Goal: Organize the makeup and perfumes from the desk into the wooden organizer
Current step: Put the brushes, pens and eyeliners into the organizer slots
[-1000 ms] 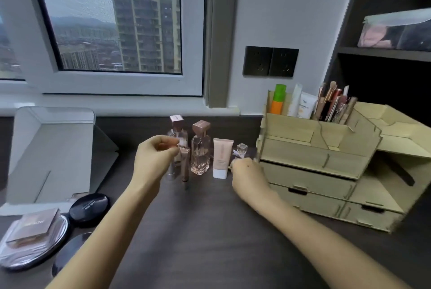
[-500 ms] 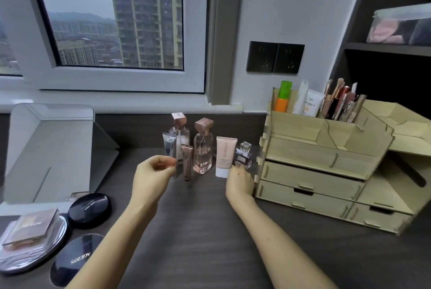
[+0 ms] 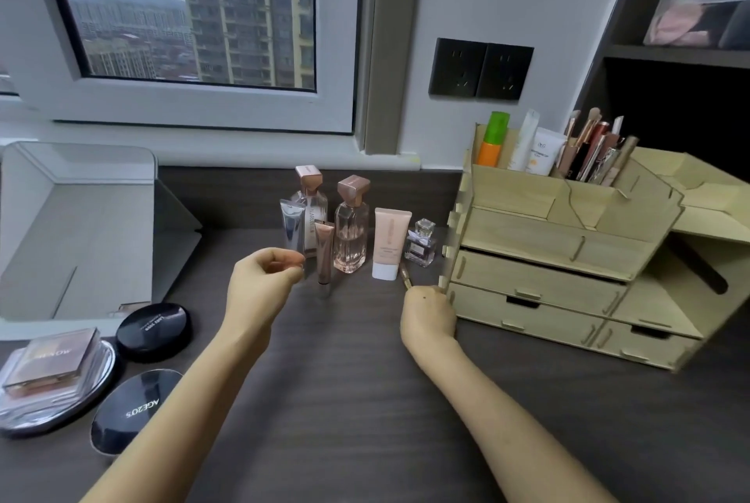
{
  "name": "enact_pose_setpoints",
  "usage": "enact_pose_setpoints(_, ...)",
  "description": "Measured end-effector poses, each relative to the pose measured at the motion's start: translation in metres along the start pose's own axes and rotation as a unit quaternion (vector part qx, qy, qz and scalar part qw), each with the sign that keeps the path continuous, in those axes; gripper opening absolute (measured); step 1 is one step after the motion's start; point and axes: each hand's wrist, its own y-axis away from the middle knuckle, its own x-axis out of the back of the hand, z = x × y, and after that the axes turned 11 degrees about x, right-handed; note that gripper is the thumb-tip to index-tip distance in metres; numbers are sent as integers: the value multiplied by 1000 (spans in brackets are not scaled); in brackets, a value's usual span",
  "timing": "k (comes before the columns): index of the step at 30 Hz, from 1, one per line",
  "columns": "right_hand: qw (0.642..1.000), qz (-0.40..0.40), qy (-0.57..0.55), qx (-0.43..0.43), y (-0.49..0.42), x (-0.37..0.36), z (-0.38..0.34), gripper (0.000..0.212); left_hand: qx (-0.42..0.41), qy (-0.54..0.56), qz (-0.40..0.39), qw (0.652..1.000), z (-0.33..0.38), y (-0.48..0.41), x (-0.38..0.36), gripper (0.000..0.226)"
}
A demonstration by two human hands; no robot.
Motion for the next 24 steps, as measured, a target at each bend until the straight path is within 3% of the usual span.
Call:
enact_pose_setpoints(10,988,12,-156,14,82,60,31,19,-7,-13,-44,999,7,22,-15,20)
enact_pose_setpoints(14,922,-7,-386,28,102,88,52,19,-41,-52,-105,992,15,34,-29,12)
enact_pose_setpoints(17,876,-6,-480,47,105,109,64,25,-65,-51,-164,983,23,43,-46,14)
enact_pose_setpoints(24,803,172,-568,48,83,163,93,22,-23,95,-248,964,62,50,-100,20)
